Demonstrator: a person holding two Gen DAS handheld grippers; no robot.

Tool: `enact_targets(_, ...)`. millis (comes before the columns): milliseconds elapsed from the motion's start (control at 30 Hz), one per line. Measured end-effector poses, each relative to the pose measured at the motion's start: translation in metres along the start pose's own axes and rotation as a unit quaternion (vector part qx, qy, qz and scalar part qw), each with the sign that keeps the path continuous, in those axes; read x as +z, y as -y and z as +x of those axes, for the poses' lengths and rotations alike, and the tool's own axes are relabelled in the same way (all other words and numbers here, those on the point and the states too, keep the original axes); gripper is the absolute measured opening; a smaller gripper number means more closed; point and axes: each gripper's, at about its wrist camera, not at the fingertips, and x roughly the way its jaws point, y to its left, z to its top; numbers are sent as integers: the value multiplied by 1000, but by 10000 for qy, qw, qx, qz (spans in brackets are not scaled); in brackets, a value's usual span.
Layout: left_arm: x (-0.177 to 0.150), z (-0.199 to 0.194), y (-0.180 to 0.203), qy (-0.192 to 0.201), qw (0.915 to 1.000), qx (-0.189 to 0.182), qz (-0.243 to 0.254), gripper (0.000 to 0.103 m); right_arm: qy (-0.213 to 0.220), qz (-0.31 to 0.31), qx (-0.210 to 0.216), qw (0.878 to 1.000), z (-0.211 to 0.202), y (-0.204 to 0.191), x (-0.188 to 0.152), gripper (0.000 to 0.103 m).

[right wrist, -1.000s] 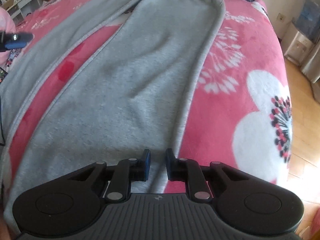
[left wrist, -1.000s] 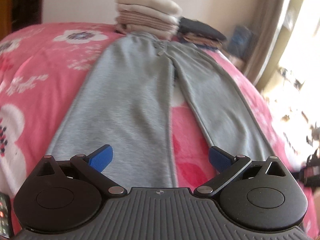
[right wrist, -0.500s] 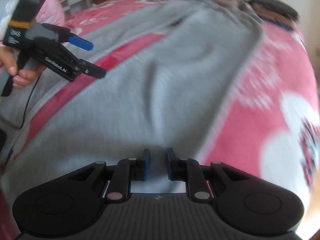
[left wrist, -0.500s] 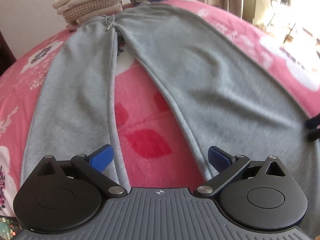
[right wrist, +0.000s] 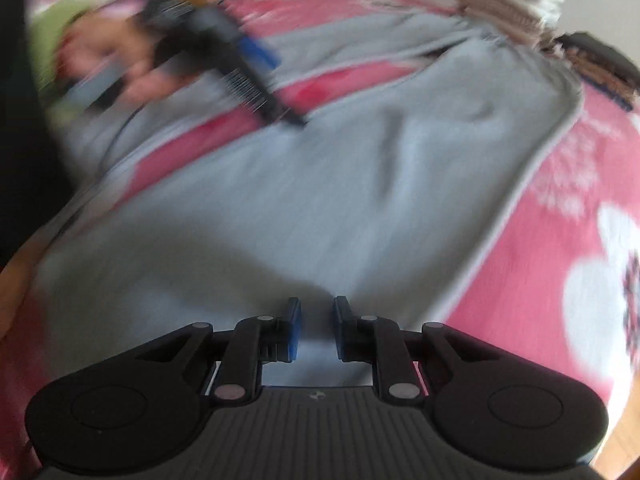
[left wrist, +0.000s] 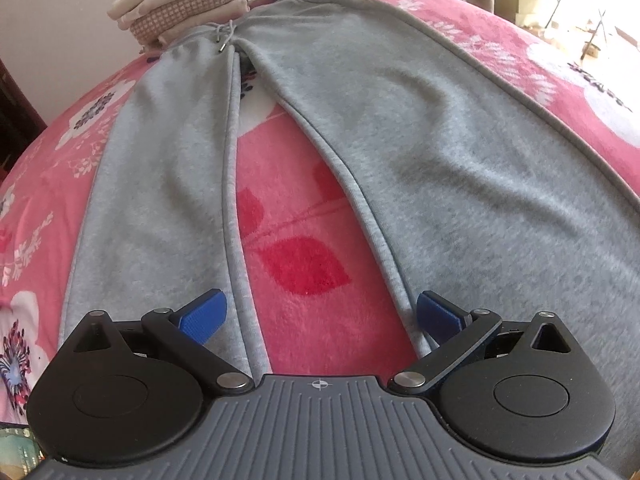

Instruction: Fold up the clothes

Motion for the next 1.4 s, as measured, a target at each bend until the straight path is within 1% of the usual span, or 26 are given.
enact_targets(67,1,0,-3,-17,10000,0,-53,102,-353,18,266,9990,-14,-9,-16,19)
enact_targets(167,2,1,-7,-52,9999,19,-134,102,-717,-299,350,9964,-27,-18,-20,19)
enact_targets(200,3,0,-7,-59,9998,38,-161,102,-688,-394,285,9964,-30,-20,-17,18)
enact_targets(267,4,-2,-8,-42,9998,61,-185,102,-498,-559,106,9971,-35,-23,-9,19)
enact_targets(367,4,-6,-8,-15,9998,83,-202,102,-23,-581,79,9983,-34,-26,12,19)
enact_targets(467,1,-11,-8,35,9998,112,-187,102,-107,-950,364,9948,-11,-41,16,19)
enact_targets(500,0,-13,-9,39,9997,118,-193,102,-250,-1082,510,9925,-5,-48,11,19)
enact_targets(533,-1,-14,-10,45,9997,119,-208,102,-446,-1213,680,9893,0,-57,3,20)
enact_targets(600,-3,-16,-13,52,9996,114,-254,102,-713,-1398,1114,9813,-3,-73,-8,20)
enact_targets(667,-4,-17,-16,57,9995,111,-306,102,-951,-1563,1566,9706,-8,-90,-19,20)
enact_targets(700,-4,-17,-17,61,9994,111,-334,102,-1031,-1581,1667,9678,-9,-94,-20,18)
enact_targets(767,-2,-19,-20,98,9991,110,-398,102,-1151,-1546,1730,9659,-8,-95,-18,18)
enact_targets(800,-1,-21,-22,129,9989,110,-427,102,-1117,-1622,1674,9660,-9,-95,-15,18)
enact_targets(833,-1,-23,-23,168,9988,116,-450,102,-986,-1620,1593,9688,-12,-92,-7,18)
enact_targets(867,0,-25,-24,203,9986,128,-477,102,-830,-1542,1527,9726,-14,-88,3,18)
enact_targets(900,0,-28,-26,238,9983,131,-515,102,-661,-1328,1524,9771,-16,-80,14,18)
enact_targets(967,-1,-32,-30,247,9979,119,-582,102,-304,-760,1573,9841,-20,-62,36,19)
enact_targets(1100,-4,-38,-37,304,9968,103,-732,103,190,-75,1633,9864,-30,-34,66,20)
enact_targets(1200,-6,-40,-44,395,9955,50,-864,103,632,703,1766,9797,-39,-12,80,20)
enact_targets(1267,-6,-40,-50,449,9942,-7,-973,103,899,1324,1744,9716,-41,5,86,21)
enact_targets(1300,-7,-39,-54,474,9935,-38,-1032,103,1021,1590,1625,9685,-39,11,88,21)
enact_targets(1400,-7,-38,-67,575,9909,-97,-1211,103,1364,2300,1075,9576,-27,23,90,21)
